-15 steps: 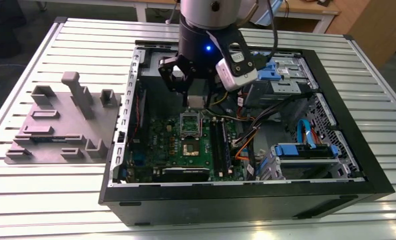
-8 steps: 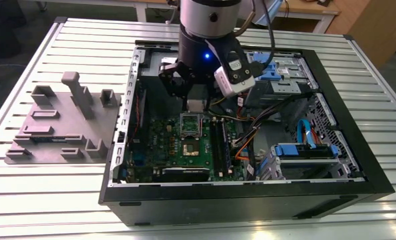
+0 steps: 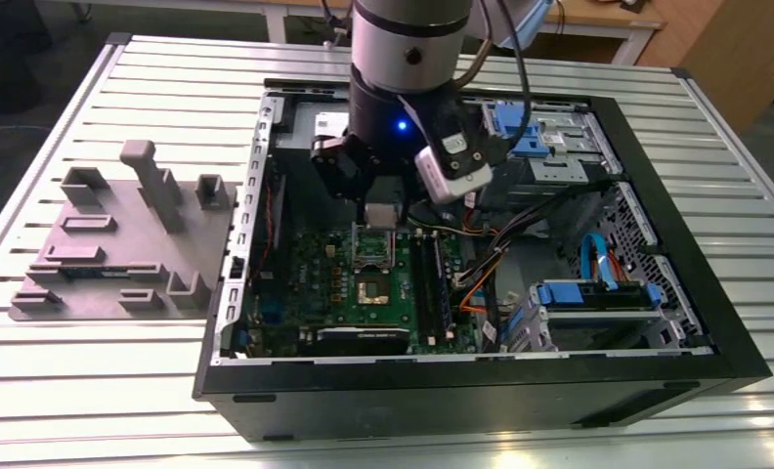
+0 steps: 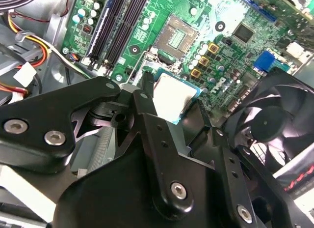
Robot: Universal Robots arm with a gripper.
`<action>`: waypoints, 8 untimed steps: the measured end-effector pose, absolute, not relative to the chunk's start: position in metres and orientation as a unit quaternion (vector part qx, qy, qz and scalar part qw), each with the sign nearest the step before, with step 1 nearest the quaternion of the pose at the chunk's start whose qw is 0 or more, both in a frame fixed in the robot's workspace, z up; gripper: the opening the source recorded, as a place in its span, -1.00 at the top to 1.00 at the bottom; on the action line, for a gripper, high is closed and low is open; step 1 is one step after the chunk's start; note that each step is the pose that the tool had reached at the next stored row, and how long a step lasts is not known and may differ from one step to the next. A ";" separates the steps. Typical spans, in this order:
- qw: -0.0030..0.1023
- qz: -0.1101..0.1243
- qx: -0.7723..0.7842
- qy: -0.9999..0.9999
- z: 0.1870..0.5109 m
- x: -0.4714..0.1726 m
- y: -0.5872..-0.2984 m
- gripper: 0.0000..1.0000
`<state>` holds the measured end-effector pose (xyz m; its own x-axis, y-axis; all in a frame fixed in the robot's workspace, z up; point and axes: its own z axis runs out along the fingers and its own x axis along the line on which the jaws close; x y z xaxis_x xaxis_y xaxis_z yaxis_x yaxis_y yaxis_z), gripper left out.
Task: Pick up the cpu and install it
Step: 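Place the cpu into insertion slot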
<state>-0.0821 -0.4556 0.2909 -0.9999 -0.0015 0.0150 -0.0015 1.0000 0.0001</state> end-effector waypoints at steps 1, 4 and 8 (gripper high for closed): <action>0.007 0.000 0.000 -1.000 0.289 -0.082 -0.456 0.06; 0.007 0.000 0.000 -1.000 0.284 -0.082 -0.456 0.06; 0.007 0.000 -0.001 -1.000 0.276 -0.082 -0.456 0.06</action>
<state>-0.0821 -0.4556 0.2763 -0.9999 0.0015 0.0150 0.0015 1.0000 0.0002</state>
